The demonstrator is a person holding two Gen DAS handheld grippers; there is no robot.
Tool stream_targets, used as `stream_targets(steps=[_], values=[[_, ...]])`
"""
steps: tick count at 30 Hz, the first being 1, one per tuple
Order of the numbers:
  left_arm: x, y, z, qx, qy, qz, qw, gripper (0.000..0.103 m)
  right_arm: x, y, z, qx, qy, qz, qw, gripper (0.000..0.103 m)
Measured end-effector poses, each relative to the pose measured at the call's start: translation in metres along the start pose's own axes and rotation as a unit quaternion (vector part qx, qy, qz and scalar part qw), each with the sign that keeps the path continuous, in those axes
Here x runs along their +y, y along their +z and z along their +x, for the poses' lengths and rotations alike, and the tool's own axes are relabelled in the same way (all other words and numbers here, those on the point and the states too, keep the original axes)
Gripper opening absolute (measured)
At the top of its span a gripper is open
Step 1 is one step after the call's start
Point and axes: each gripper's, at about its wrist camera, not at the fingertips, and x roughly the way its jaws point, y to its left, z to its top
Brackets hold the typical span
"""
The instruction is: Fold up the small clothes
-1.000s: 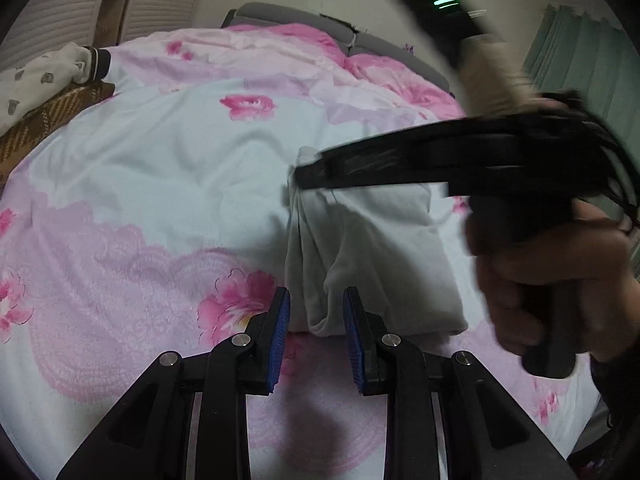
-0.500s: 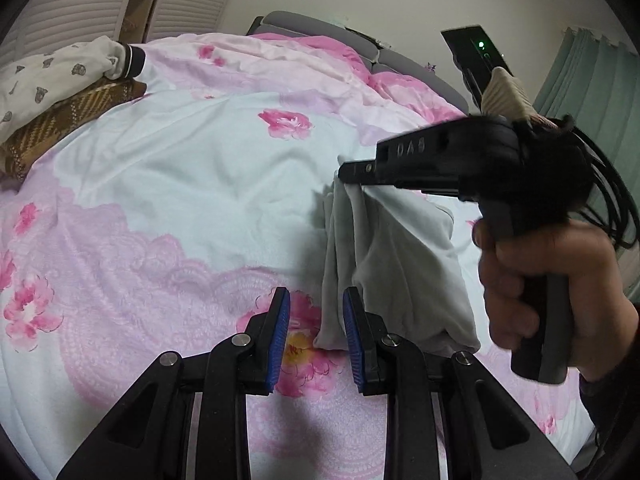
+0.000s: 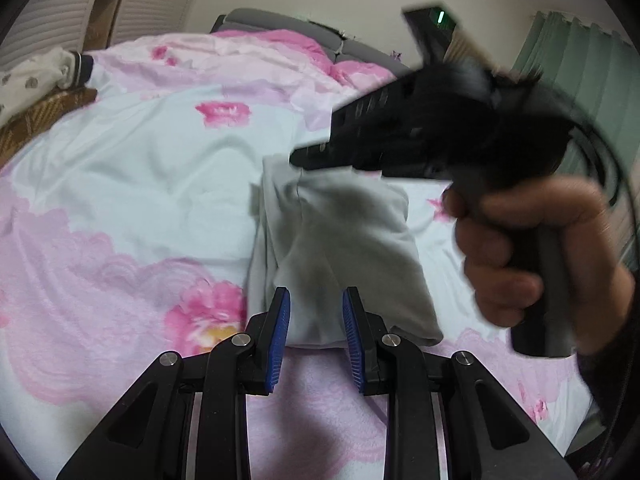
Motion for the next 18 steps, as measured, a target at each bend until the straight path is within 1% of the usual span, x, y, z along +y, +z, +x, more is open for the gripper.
stream_targets(steps=[3, 6, 8, 10, 14, 15, 18], values=[[0.003, -0.006, 0.008, 0.006, 0.007, -0.008, 0.9999, 0.026, 0.005, 0.001, 0.005, 0.021, -0.001, -0.017, 1.0, 0.007], [0.006, -0.01, 0.008, 0.004, 0.012, -0.008, 0.9999, 0.026, 0.015, -0.003, 0.022, 0.053, -0.013, -0.045, 0.998, 0.007], [0.008, -0.011, 0.009, 0.004, 0.01, -0.012, 0.9999, 0.026, 0.021, -0.009, 0.038, 0.075, -0.039, -0.063, 0.994, 0.007], [0.009, -0.014, 0.01, 0.005, 0.008, -0.015, 0.9998, 0.026, 0.023, -0.013, 0.047, 0.083, -0.061, -0.074, 0.992, 0.007], [0.011, -0.019, 0.015, 0.012, 0.002, -0.022, 0.9997, 0.024, 0.024, -0.013, 0.044, 0.063, -0.07, -0.083, 0.992, 0.004], [0.011, -0.02, 0.016, 0.013, 0.001, -0.023, 0.9996, 0.021, 0.023, -0.011, 0.041, 0.055, -0.072, -0.084, 0.992, 0.003], [0.013, -0.022, 0.018, 0.015, 0.002, -0.026, 0.9996, 0.021, 0.02, -0.004, 0.031, 0.031, -0.064, -0.074, 0.995, 0.002]])
